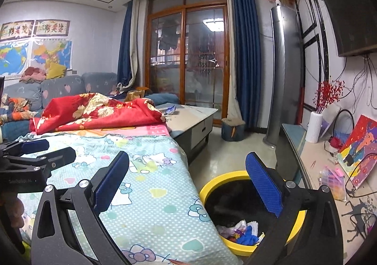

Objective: Collect trash

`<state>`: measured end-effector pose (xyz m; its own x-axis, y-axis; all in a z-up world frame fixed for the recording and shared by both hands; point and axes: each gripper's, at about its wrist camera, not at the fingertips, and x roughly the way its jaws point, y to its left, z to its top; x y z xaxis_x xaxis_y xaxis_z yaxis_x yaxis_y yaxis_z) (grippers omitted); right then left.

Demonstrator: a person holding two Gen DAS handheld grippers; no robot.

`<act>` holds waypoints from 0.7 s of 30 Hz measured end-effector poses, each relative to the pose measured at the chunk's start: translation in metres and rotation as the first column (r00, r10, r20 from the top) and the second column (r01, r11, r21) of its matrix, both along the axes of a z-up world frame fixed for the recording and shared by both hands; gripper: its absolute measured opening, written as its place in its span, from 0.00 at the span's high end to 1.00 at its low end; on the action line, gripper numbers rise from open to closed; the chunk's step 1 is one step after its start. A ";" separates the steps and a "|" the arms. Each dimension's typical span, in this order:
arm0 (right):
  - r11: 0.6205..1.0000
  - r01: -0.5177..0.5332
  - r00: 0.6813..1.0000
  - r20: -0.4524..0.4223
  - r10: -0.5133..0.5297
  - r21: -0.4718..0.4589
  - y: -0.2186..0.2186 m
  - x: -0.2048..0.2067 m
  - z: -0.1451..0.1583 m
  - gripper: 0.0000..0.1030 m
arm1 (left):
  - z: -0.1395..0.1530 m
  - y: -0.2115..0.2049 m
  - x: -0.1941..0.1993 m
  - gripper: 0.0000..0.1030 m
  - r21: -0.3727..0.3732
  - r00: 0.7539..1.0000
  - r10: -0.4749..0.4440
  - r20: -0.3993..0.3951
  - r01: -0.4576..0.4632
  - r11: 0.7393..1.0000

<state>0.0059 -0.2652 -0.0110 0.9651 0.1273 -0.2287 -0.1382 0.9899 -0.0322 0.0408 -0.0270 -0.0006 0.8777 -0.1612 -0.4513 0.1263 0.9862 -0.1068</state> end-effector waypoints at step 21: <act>1.000 0.025 1.000 -0.007 -0.025 0.004 -0.001 0.002 -0.005 0.06 | -0.004 -0.001 -0.003 0.11 -0.002 1.000 0.003 -0.010 -0.003 1.000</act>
